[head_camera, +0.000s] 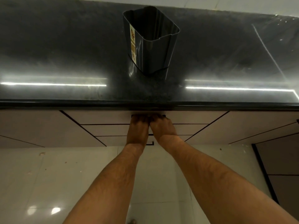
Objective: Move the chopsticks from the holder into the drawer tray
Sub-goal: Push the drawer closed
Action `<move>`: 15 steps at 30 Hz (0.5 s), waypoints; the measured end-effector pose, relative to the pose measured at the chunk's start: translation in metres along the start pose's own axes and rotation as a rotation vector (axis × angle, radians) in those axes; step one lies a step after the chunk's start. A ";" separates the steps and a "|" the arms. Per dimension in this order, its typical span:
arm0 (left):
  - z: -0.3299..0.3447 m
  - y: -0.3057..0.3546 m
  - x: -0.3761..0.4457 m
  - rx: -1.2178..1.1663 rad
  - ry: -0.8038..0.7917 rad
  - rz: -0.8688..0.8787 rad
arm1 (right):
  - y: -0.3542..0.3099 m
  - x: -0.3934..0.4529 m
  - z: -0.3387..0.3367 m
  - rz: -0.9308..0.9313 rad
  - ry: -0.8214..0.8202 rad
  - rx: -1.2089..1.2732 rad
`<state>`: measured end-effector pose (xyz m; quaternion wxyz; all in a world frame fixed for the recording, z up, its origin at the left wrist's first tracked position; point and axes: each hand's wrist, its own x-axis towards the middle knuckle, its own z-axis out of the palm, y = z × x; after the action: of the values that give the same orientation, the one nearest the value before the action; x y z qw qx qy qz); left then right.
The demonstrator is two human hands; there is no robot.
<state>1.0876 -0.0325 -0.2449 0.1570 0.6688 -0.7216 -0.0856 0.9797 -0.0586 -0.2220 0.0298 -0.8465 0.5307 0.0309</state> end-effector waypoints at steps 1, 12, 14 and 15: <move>0.000 -0.001 0.000 0.015 0.000 0.004 | 0.000 0.000 0.000 0.008 -0.009 0.011; -0.023 -0.008 -0.003 -0.106 -0.159 -0.078 | -0.001 -0.017 -0.019 0.014 -0.036 0.137; -0.034 -0.012 -0.022 -0.113 -0.215 -0.077 | 0.001 -0.029 -0.028 -0.001 -0.049 0.119; -0.037 -0.014 -0.032 -0.106 -0.224 -0.069 | 0.001 -0.036 -0.031 0.012 -0.049 0.113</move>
<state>1.1154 0.0016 -0.2189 0.1076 0.6705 -0.7054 -0.2032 0.9637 -0.0296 -0.1877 0.0905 -0.8392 0.5358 0.0219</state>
